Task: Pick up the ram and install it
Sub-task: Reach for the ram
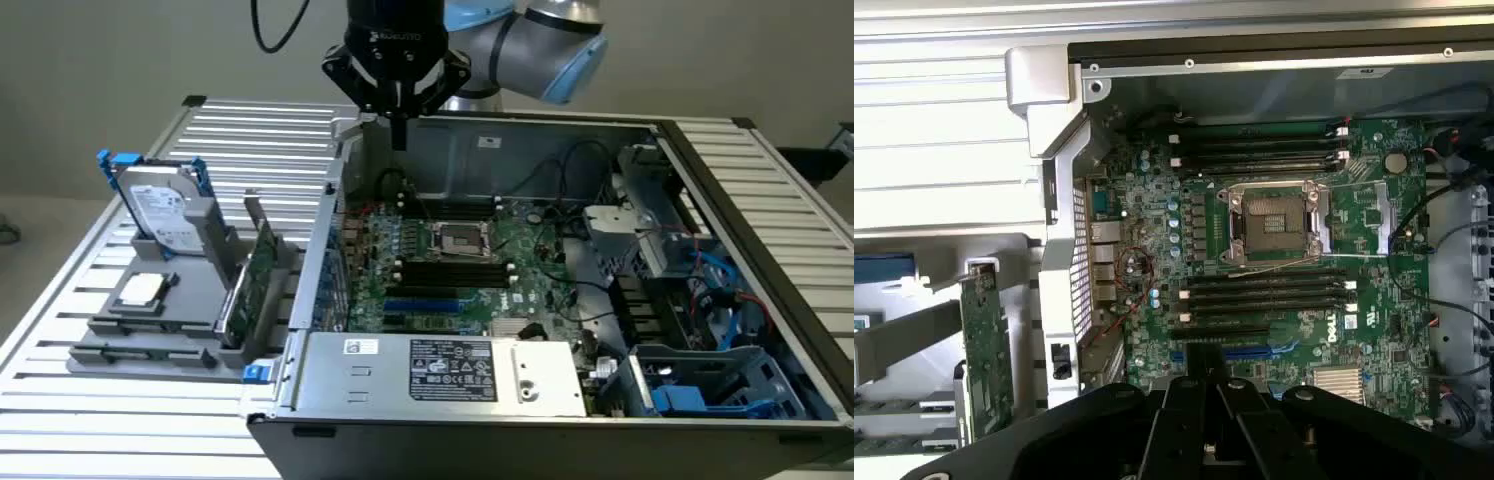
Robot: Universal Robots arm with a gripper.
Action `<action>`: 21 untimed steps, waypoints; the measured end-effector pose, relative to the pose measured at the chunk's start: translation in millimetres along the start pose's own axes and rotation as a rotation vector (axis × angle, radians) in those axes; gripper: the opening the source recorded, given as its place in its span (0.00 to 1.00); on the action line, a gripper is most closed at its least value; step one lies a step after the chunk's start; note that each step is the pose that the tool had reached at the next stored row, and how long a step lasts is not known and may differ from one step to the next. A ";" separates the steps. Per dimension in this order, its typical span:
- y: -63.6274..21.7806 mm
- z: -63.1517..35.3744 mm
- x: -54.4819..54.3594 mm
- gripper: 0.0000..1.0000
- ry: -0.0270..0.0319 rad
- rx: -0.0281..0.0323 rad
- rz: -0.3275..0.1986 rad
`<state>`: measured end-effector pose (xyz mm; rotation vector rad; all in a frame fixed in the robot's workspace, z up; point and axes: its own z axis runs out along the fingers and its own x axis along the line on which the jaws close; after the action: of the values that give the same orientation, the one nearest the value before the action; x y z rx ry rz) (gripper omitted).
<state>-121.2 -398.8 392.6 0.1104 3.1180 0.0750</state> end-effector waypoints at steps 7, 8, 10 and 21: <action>0.0 0.0 0.0 0.11 0.0000 0.0000 0.000; 0.0 0.0 0.2 0.11 0.0000 0.0000 0.000; -0.7 -0.3 4.1 0.11 0.0006 0.0004 0.000; -12.6 -1.3 49.7 0.11 0.0054 0.0004 0.000</action>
<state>-171.7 -407.9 392.3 0.1108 3.1234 0.0748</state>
